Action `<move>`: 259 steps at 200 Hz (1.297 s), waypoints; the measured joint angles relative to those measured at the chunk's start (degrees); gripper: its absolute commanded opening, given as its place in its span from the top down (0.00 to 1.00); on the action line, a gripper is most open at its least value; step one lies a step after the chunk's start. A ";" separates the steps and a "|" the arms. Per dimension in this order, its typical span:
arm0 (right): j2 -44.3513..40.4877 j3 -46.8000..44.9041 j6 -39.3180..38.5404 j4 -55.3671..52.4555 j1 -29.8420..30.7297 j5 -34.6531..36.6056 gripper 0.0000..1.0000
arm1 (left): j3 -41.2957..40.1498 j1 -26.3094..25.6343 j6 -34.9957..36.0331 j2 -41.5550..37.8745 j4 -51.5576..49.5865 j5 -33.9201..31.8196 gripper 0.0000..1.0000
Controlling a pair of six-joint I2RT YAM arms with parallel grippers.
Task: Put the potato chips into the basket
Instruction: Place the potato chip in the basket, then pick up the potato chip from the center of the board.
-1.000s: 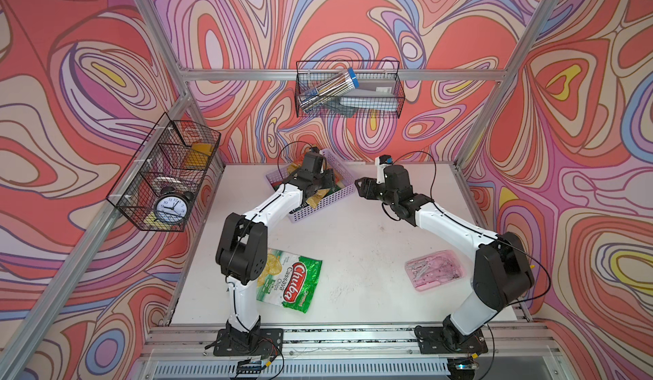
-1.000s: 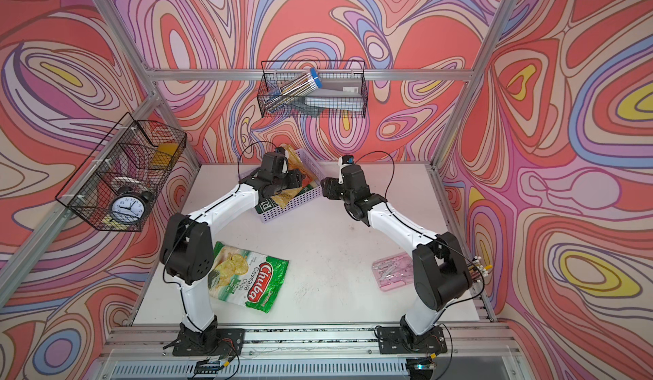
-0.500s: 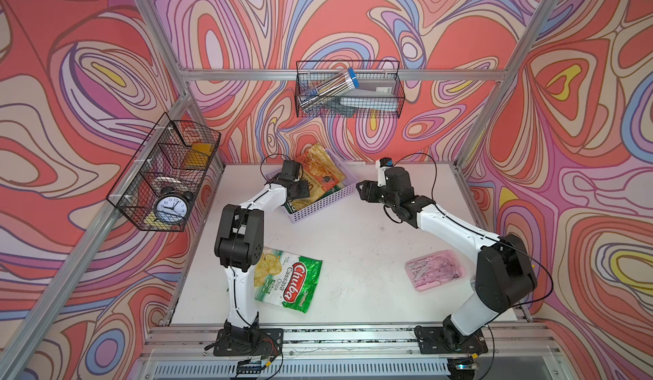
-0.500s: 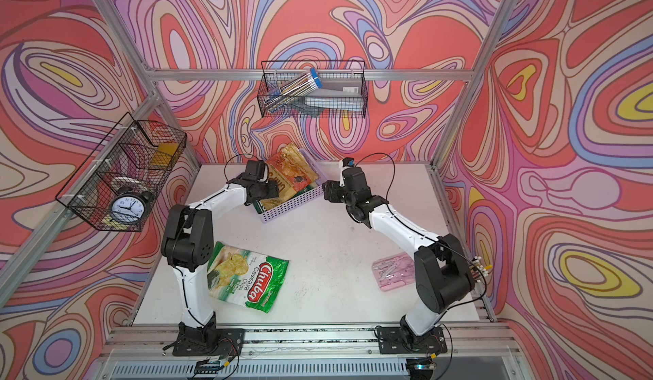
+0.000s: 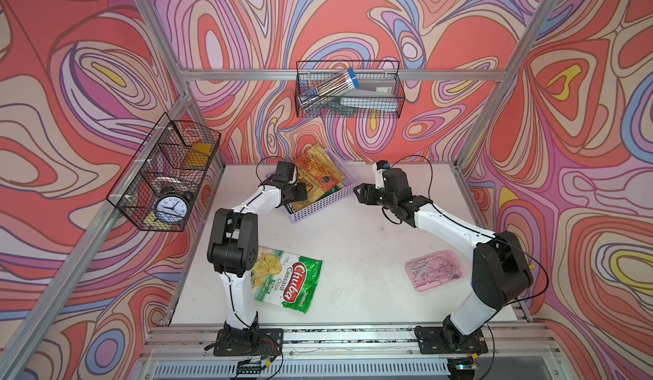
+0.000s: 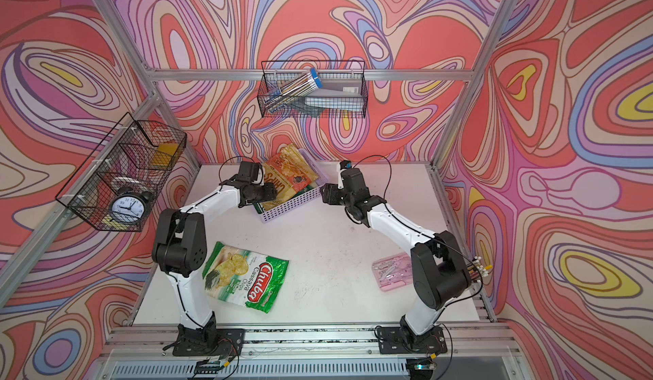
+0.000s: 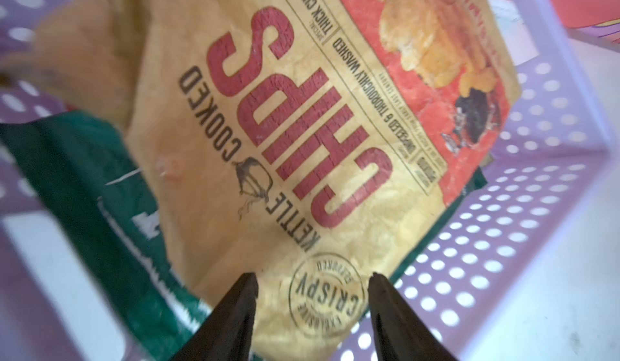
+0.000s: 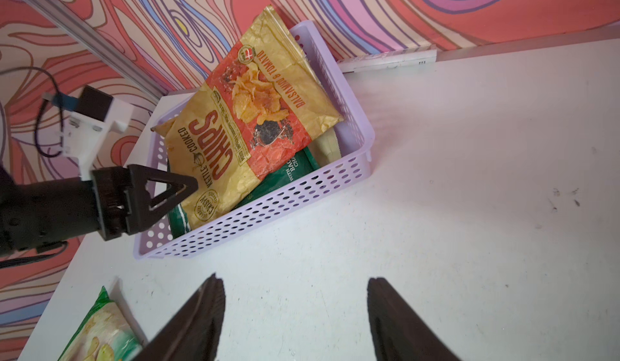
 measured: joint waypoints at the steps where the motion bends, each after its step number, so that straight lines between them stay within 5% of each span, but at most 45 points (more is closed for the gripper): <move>1: 0.02 0.02 0.02 -0.02 0.00 -0.07 0.32 | -0.24 0.00 -0.04 -0.52 0.02 -0.07 0.41; 116: 16.31 9.64 -7.21 -5.29 11.37 -17.92 0.35 | -22.77 -0.07 -0.39 -48.13 -6.73 -4.68 0.38; 165: 22.03 15.50 -10.21 -9.81 15.30 -18.78 0.36 | -30.34 -0.07 2.97 -65.92 -14.08 -8.28 0.37; 211: 25.73 21.20 -12.92 -15.06 19.23 -14.51 0.45 | -39.10 -0.07 4.00 -73.48 -16.92 -12.70 0.34; 259: 30.97 25.42 -14.95 -20.57 21.31 -12.85 0.47 | -39.74 -0.07 4.00 -73.92 -17.25 -13.33 0.34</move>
